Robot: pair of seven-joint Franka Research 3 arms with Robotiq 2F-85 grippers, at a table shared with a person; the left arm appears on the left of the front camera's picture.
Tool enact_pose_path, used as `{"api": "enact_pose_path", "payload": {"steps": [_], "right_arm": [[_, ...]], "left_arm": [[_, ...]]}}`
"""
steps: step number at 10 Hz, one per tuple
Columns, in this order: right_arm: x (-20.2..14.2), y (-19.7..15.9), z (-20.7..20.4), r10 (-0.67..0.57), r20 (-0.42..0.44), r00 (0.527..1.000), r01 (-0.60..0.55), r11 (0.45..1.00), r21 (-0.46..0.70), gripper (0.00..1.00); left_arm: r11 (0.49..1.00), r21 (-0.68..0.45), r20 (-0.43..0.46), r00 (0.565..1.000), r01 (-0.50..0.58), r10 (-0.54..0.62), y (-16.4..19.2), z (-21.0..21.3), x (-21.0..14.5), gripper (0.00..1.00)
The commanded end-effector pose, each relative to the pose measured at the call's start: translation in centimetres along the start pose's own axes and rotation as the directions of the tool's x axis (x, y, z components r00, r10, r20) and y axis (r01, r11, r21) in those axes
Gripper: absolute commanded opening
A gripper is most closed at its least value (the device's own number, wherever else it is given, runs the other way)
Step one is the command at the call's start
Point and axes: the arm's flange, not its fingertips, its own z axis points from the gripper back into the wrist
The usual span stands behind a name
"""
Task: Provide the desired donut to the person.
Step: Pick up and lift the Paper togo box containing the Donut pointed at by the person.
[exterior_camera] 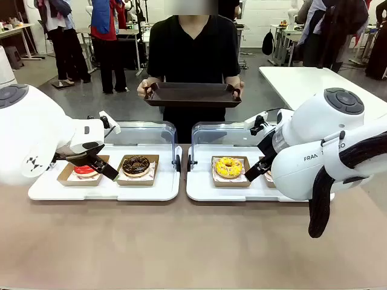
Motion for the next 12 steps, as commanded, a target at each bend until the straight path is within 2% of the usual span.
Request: {"api": "enact_pose_path", "payload": {"steps": [1,12], "right_arm": [[0.00,0.00,0.00,0.000,0.000,1.000,0.000,1.000,0.000,1.00],[0.00,0.00,0.00,0.000,0.000,1.000,0.000,1.000,0.000,1.00]], "left_arm": [[1.000,0.000,0.000,1.000,0.000,0.000,-0.01,0.00,0.00,1.00],[1.000,0.000,0.000,1.000,0.000,0.000,-0.01,0.00,0.00,1.00]]}}
